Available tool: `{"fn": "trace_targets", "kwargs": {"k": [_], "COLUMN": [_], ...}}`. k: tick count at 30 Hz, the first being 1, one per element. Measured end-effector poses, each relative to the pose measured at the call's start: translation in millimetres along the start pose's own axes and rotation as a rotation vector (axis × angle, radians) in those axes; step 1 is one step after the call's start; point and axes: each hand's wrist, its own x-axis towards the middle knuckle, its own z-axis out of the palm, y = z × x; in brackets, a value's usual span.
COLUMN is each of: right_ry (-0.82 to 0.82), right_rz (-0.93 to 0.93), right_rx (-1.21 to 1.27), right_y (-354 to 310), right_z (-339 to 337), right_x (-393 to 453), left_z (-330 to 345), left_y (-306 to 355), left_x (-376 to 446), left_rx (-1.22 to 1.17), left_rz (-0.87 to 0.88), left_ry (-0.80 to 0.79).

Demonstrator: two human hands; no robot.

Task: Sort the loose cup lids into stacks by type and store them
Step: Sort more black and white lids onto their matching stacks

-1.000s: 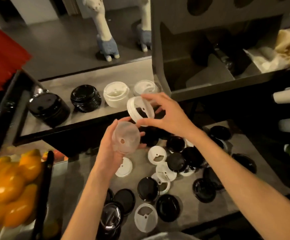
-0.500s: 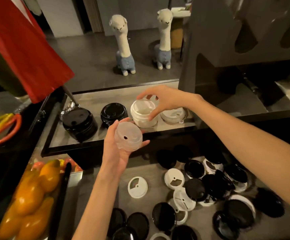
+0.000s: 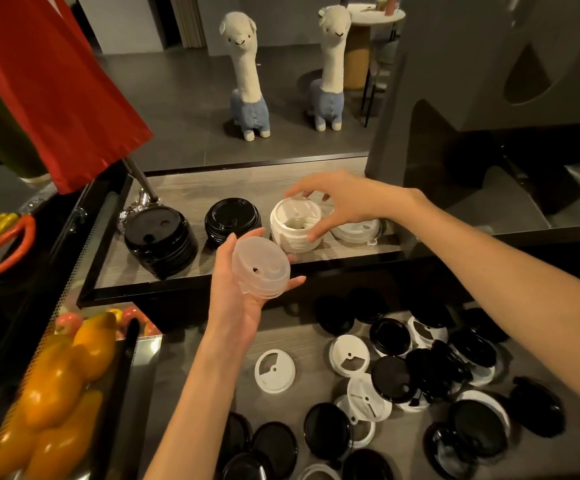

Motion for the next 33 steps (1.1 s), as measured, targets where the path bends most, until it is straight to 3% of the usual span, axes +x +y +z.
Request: {"fn": "trace_targets", "kwargs": {"k": [4, 8, 12, 19, 26, 33], "right_ry": [0.252, 0.140, 0.236, 0.249, -0.118, -0.263], "right_rz": [-0.085, -0.120, -0.081, 0.002, 0.149, 0.094], "right_rx": [0.179, 0.208, 0.153, 0.025, -0.280, -0.272], "right_y": [-35, -73, -74, -49, 18, 48], "right_z": [-4, -2, -25, -68, -62, -49], "right_x": [-32, -64, -77, -78, -54, -29], "left_z": [6, 32, 68, 102, 75, 78], "left_y": [1, -4, 0, 5, -31, -41], "left_x": [-7, -5, 1, 6, 9, 17], "left_rx": [-0.066, -0.009, 0.054, 0.074, 0.239, 0.257], "left_rz": [0.027, 0.112, 0.176, 0.141, -0.060, -0.068], "left_ry": [-0.043, -0.085, -0.124, -0.121, -0.002, -0.011]}}
